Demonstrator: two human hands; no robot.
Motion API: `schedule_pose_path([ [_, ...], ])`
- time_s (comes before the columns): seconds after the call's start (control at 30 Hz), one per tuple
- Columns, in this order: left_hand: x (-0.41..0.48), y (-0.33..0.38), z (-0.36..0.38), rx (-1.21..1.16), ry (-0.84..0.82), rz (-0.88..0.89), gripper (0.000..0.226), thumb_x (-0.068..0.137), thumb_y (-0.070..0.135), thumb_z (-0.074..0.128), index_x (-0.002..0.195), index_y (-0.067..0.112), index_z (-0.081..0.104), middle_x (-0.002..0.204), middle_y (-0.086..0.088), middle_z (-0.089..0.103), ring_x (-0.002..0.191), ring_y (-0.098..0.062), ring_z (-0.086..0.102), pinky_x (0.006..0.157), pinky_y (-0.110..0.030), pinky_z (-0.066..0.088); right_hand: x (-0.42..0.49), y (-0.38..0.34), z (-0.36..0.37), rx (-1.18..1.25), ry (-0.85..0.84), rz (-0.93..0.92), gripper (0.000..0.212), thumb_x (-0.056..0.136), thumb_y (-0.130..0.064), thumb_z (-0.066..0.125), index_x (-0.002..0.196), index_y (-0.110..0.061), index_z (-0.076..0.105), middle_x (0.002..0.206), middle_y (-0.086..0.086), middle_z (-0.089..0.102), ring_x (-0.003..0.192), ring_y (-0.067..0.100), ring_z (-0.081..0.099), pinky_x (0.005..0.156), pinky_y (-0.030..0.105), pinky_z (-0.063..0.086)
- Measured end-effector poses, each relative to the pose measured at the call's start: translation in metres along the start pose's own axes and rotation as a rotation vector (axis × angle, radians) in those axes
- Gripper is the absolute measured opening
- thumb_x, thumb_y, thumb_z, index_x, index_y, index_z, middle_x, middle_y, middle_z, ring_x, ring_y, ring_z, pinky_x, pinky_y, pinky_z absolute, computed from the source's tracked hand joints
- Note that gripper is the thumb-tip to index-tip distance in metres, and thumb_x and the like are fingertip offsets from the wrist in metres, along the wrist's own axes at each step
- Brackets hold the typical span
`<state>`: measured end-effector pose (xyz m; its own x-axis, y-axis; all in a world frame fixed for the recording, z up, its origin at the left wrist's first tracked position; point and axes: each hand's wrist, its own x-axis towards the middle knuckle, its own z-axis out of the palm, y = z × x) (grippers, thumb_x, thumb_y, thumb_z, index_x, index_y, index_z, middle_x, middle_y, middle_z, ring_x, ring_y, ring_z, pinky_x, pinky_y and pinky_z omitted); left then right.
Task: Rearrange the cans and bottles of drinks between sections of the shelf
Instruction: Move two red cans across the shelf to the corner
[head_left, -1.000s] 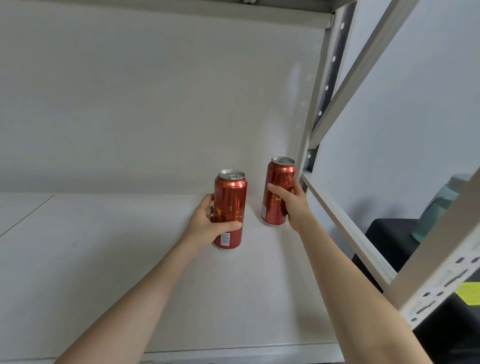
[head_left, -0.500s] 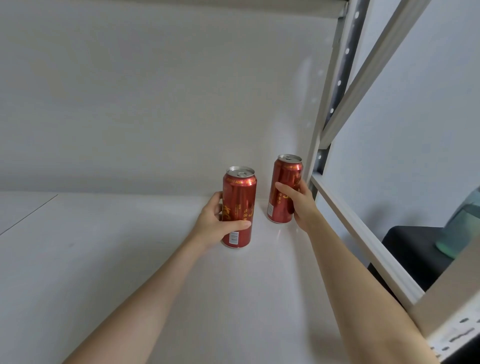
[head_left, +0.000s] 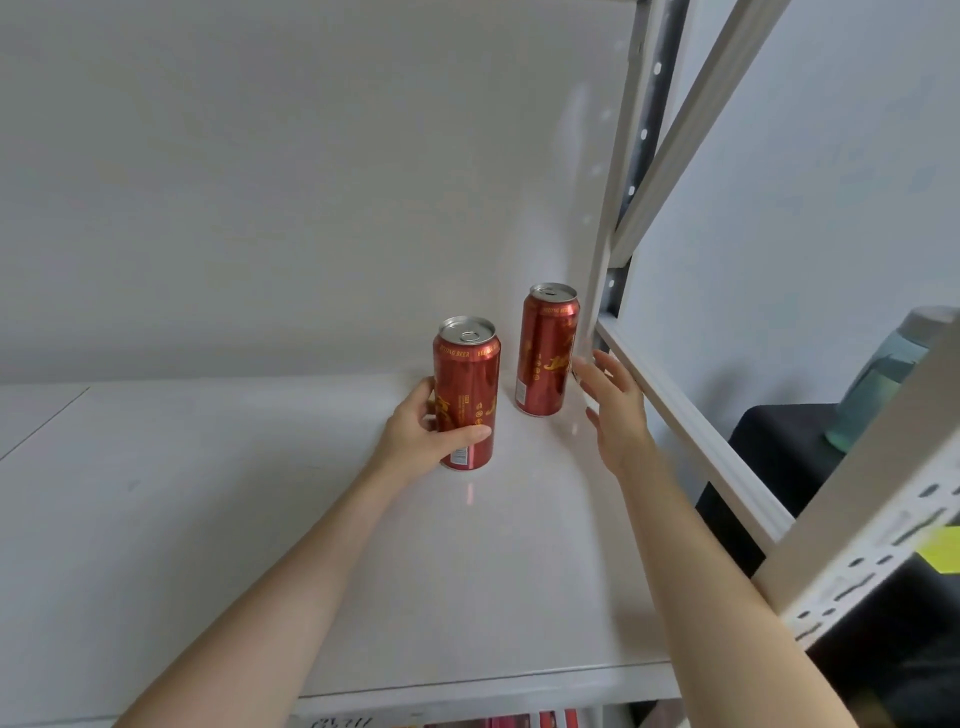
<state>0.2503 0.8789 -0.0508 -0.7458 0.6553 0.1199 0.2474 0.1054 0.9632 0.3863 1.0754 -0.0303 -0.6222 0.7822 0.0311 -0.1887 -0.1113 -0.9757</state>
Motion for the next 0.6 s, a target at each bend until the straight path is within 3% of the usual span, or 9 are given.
schedule_pose_path([
  [0.3,0.007,0.016,0.031,0.007,-0.078,0.002,0.069,0.048,0.044,0.091,0.106,0.053,0.056,0.113,0.000,0.071,0.104,-0.019,0.069,0.093,-0.048,0.057,-0.070,0.007,-0.028,-0.208,0.119,-0.024,0.071,0.083,-0.046,0.073,0.144,-0.026,0.043,0.136,-0.006,0.050,0.118,0.012,0.050,0.092,0.030,0.037],
  [0.6,0.022,0.028,0.073,0.018,-0.114,0.027,0.080,0.047,0.046,0.091,0.118,0.039,0.055,0.111,0.003,0.069,0.101,-0.014,0.068,0.090,-0.044,0.058,-0.114,0.018,-0.045,-0.240,0.188,-0.064,0.067,0.079,-0.040,0.078,0.139,-0.030,0.048,0.134,-0.009,0.054,0.125,0.011,0.050,0.093,0.028,0.039],
])
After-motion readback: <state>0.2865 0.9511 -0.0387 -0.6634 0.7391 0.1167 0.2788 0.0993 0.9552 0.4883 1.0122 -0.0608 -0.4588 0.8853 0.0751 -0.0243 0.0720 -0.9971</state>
